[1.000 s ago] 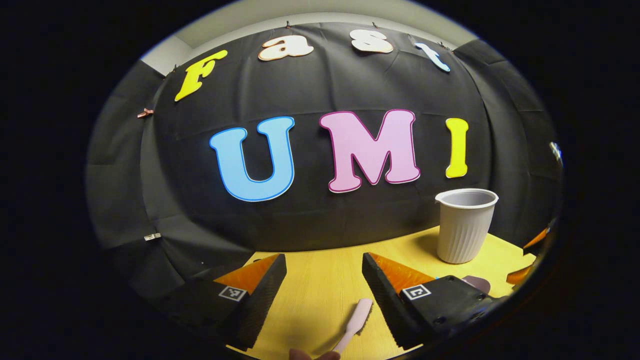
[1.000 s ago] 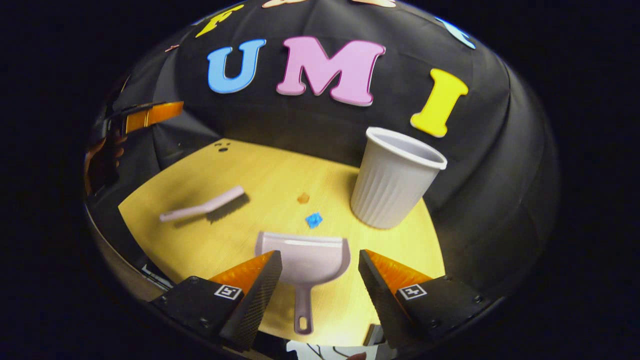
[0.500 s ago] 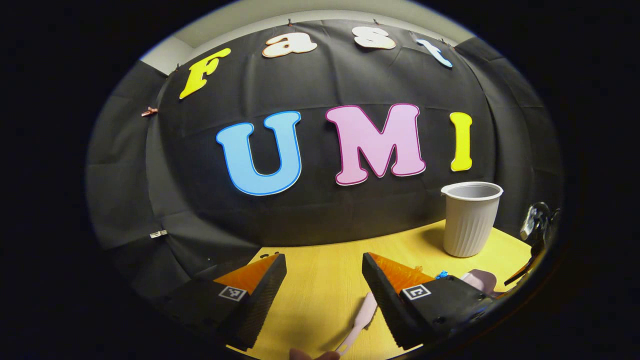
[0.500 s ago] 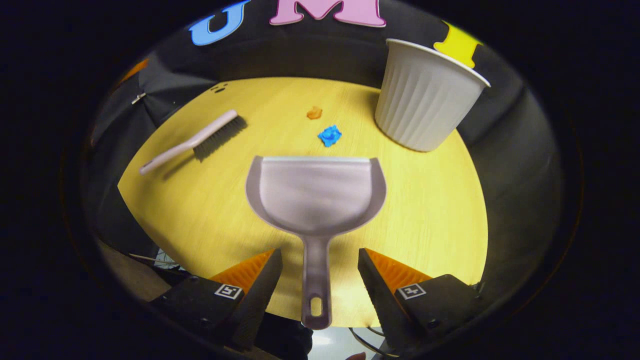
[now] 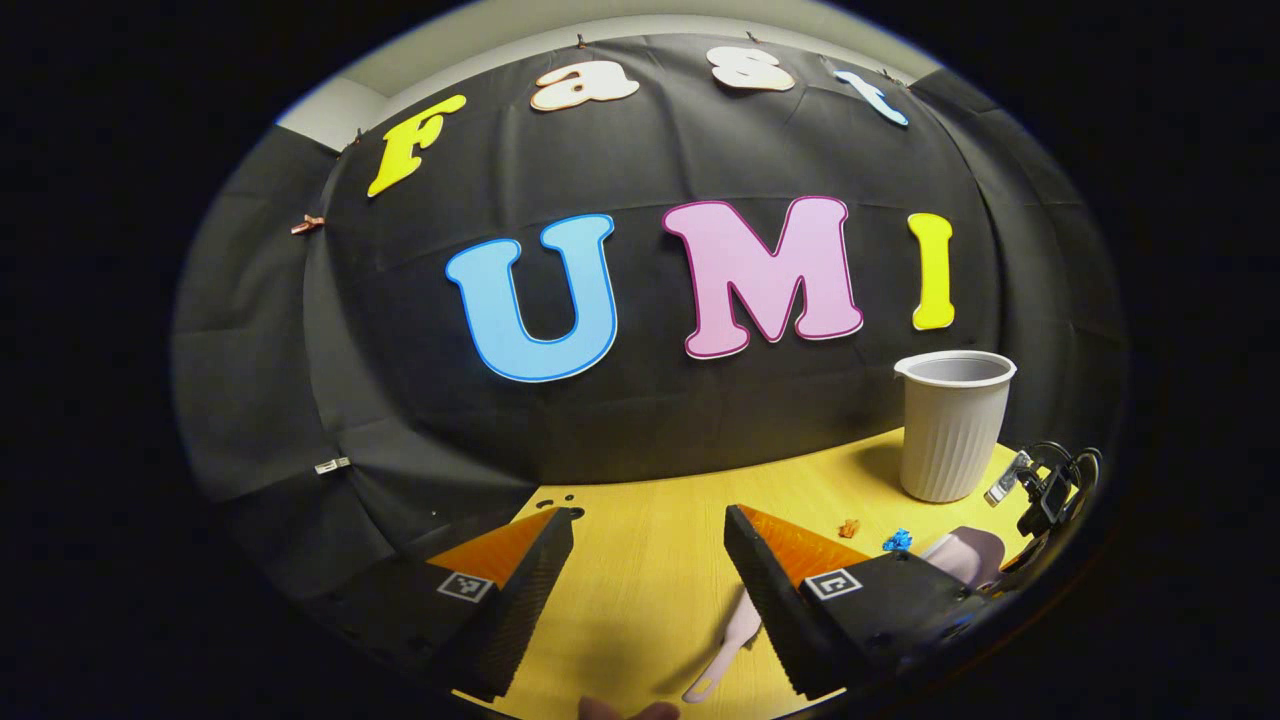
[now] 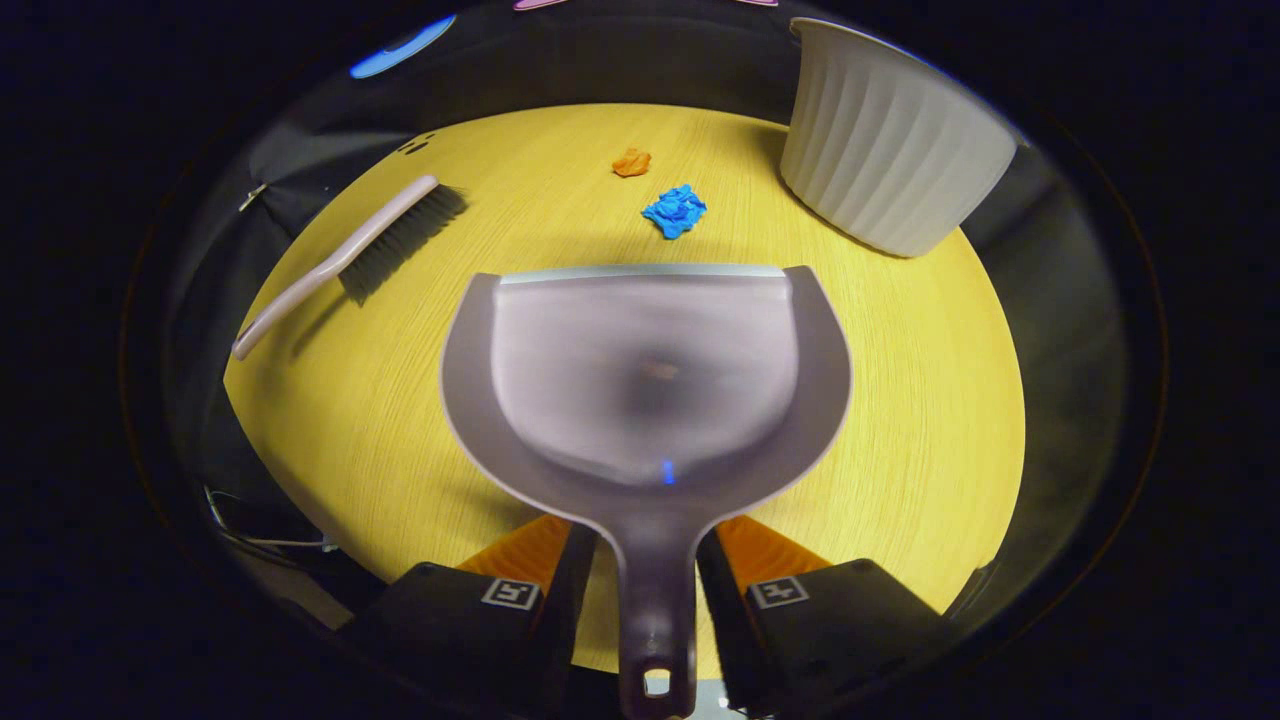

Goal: Pick up the small broom and dustpan from the desktop, sweep the trash into the dustpan with the broom, and then empty the trash into the garbage bin.

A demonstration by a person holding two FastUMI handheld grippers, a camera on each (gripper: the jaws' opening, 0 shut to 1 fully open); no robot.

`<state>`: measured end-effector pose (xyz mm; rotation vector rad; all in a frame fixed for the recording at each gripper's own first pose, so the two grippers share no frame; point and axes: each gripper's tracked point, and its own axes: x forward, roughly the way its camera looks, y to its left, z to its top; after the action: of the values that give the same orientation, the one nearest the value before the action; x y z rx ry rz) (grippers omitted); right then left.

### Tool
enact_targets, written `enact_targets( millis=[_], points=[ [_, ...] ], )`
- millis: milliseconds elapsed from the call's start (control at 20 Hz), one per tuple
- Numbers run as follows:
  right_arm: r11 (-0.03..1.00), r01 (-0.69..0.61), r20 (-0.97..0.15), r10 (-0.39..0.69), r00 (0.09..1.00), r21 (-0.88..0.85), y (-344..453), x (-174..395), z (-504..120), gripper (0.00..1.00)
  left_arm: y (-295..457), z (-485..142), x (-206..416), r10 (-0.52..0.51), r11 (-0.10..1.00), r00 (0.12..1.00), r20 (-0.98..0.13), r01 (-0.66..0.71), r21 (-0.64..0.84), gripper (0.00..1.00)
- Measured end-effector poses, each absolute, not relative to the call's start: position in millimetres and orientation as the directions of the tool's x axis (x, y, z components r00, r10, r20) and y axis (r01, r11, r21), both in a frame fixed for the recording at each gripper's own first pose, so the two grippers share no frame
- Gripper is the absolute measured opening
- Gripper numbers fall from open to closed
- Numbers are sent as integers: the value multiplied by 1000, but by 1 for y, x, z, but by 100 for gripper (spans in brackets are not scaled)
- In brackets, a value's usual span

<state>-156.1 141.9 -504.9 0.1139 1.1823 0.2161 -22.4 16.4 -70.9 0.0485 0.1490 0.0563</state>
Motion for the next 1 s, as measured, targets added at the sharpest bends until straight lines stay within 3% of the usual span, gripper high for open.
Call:
enact_targets(
  millis=[150, 200, 250, 500, 750, 850, 1000],
  points=[
    [978, -97, -908, 206, 366, 183, 135, -153, -506, 52, 19, -75, -22, 67, 997, 985, -159, -60, 51, 97],
    [978, -98, -907, 206, 367, 182, 136, -152, -504, 43, 19, -77, -23, 69, 997, 984, -163, -62, 50, 97],
    [978, -96, -908, 207, 365, 185, 135, -150, -506, 40, 20, -78, -22, 72, 997, 984, -166, -64, 50, 97],
    [971, -85, -894, 239, 378, 224, 138, -142, -504, 38, 13, -93, -18, 31, 999, 979, -202, -24, 39, 97],
    [968, -151, -859, 248, 449, 201, 132, -138, -483, 37, -13, -148, -14, -137, 990, 907, -398, 135, -33, 96],
    [967, -170, -849, 251, 465, 192, 131, -142, -473, 37, -31, -177, -14, -232, 972, 838, -494, 217, -88, 96],
    [967, -178, -844, 245, 477, 181, 125, -154, -463, 37, -40, -219, -18, -283, 956, 735, -616, 271, -116, 93]
  ],
)
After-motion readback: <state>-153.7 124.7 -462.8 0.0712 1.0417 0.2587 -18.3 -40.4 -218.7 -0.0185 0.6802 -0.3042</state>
